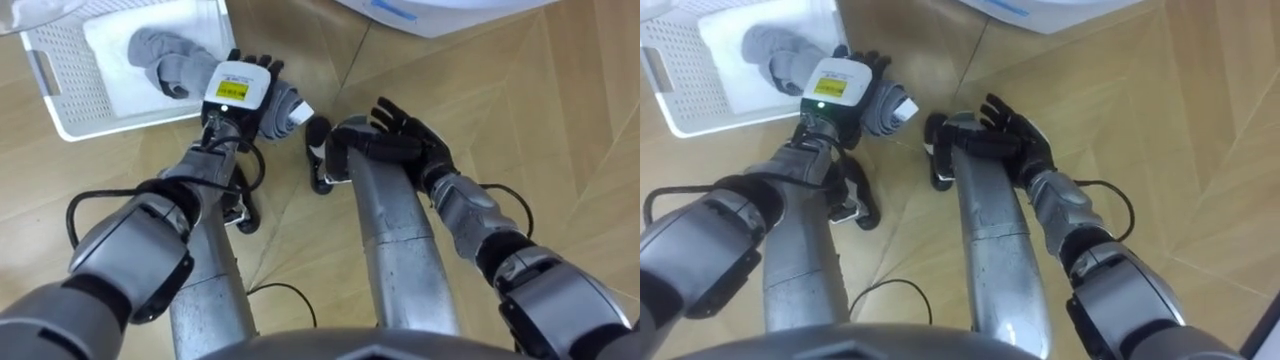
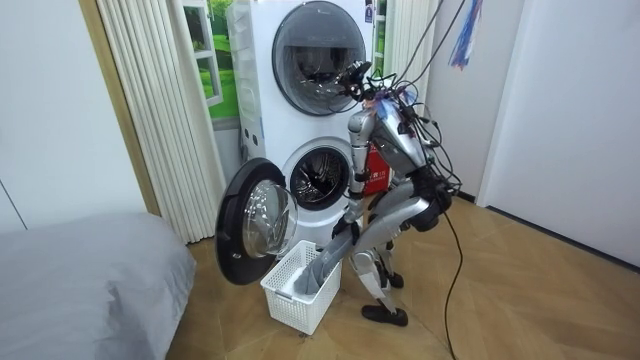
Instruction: Put towel into washing machine
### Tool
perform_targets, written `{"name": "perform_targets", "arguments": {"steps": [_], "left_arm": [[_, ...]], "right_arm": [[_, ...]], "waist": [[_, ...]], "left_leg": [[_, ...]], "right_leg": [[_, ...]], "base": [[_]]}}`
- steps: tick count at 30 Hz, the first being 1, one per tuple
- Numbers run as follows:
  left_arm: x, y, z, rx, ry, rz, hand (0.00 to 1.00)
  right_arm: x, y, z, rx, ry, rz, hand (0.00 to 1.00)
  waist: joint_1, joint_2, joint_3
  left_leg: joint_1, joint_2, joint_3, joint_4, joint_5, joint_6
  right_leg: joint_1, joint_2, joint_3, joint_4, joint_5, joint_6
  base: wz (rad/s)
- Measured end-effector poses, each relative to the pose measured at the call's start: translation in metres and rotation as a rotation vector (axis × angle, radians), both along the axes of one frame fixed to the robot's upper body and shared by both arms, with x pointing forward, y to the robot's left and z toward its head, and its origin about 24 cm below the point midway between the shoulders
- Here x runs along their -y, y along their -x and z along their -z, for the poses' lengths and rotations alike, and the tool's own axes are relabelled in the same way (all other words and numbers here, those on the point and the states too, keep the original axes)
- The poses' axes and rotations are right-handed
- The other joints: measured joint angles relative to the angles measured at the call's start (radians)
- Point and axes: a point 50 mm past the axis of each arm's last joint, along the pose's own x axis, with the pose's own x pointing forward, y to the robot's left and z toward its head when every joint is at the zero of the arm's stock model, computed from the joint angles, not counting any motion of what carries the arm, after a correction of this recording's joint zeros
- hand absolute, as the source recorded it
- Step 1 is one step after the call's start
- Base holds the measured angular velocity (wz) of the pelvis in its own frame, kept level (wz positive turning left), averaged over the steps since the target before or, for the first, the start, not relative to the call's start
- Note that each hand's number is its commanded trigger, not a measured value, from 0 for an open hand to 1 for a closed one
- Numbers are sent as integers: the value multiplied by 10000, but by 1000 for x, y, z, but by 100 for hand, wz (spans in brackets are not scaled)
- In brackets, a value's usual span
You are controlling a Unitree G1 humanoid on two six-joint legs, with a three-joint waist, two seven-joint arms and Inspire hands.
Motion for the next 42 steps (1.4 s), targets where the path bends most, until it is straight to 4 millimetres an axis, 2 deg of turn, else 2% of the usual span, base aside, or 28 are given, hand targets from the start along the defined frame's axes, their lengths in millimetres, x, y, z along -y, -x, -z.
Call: {"name": "perform_targets", "arguments": {"steps": [5,10,16,19,21,25,27,28,32,36,39,42], "left_arm": [[-7,-1,-1,-156,-167,-114,100],[-9,-1,1,-509,-210,-196,100],[-12,16,17,-1212,192,-440,100],[-10,25,26,-1560,392,-450,100],[-11,32,31,-1726,701,-594,100],[-18,33,29,-1581,1395,-1024,100],[-20,31,27,-1269,1890,-1309,100],[-21,31,26,-1169,2022,-1398,100],[-25,29,22,-719,2850,-2139,100],[-26,18,9,38,4867,-3388,100],[-21,15,3,388,6463,-4131,100],[-2,15,-1,160,8563,-4481,100]], "right_arm": [[0,1,1,-3,-5,-93,0],[-2,2,1,-22,31,-188,0],[2,17,13,-592,271,-15,0],[2,25,21,-977,638,46,0],[3,36,28,-1337,863,48,0],[8,43,34,-1614,1675,-254,0],[13,43,35,-1715,2362,-473,0],[15,44,35,-1755,2496,-483,0],[20,43,35,-1787,3303,-829,0],[24,42,34,-1698,3987,-1283,0],[22,37,31,-1444,4291,-1601,0],[16,30,27,-1063,4606,-2122,0]], "waist": [[-109,-138,-25],[-192,-180,-48],[-127,-205,-61],[125,-189,-80],[400,-161,-97],[812,-133,-110],[951,48,-126],[991,95,-119],[1354,200,-120],[1702,306,-118],[1796,332,-116],[2035,333,-124]], "left_leg": [[8,-15,0,5,-17,0],[35,9,-36,143,-75,15],[984,1,-48,-161,-82,11],[1778,6,79,-811,36,-32],[2470,-13,119,-1498,257,-25],[3409,-55,221,-2497,625,-2],[3955,-188,206,-3086,836,26],[4074,-198,214,-3222,878,45],[4960,-507,239,-4206,1206,41],[5326,-509,249,-4637,1386,57],[5555,-528,263,-4846,1450,66],[5797,-543,315,-5113,1523,93]], "right_leg": [[0,-6,7,16,-30,13],[54,42,14,66,-36,26],[1011,66,-10,-241,-38,73],[1747,152,59,-889,171,119],[2445,208,48,-1572,383,145],[3397,267,57,-2528,661,217],[3988,124,-93,-3029,726,255],[4130,104,-119,-3145,741,270],[4892,-70,-104,-3762,800,363],[5328,-114,-236,-4163,844,370],[5584,-162,-331,-4349,844,380],[5819,-221,-370,-4514,844,421]], "base": [[0],[-5],[-1],[-9],[0],[2],[21],[25],[15],[10],[10],[9]]}}
